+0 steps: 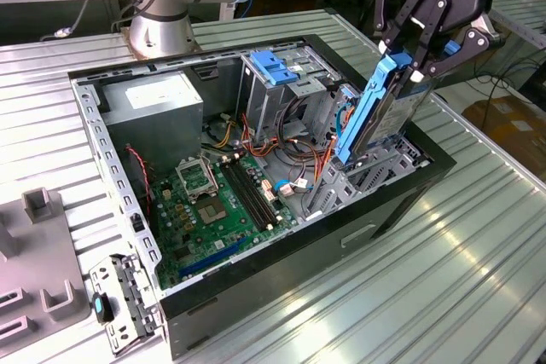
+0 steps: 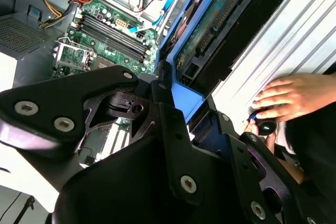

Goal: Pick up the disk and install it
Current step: 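Insert the disk into the insertion slot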

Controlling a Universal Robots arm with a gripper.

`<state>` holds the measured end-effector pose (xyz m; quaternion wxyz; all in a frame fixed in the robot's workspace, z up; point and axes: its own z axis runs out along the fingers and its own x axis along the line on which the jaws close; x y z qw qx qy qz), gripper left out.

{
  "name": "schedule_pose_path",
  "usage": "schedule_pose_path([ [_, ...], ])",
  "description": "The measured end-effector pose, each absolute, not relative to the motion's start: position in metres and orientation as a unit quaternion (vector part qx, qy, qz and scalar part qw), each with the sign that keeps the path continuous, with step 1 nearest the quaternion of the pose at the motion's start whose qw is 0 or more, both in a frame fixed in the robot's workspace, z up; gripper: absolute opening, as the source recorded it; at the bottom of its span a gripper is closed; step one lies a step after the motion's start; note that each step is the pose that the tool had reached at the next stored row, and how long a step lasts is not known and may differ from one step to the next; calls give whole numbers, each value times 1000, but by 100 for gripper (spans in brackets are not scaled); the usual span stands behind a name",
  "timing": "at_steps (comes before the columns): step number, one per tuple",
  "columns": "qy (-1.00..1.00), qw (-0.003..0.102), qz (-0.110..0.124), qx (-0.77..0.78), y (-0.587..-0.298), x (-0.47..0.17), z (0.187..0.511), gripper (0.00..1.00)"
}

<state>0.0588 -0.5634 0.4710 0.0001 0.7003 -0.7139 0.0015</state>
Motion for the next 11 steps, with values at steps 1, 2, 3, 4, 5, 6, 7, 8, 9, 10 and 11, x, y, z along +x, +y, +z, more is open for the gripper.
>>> schedule_pose_path([
  [1,-714,0,1,700,-563,59,471,37],
  [2,-714,0,1,700,-563,59,471,37],
  [3,-714,-2,0,700,-563,59,470,37],
  [4,-714,-2,-1,700,-563,59,470,37],
  [5,-714,-2,-1,700,-563,59,470,37],
  [6,-714,-2,-1,700,-564,59,469,37],
  [7,-714,-2,-1,700,-564,59,469,37],
  [8,-714,-2,-1,700,-564,59,469,37],
  [9,-714,-2,-1,700,-564,59,469,37],
  [10,-714,-2,-1,700,-564,59,469,37],
  [11,-714,-2,-1,700,-564,59,469,37],
])
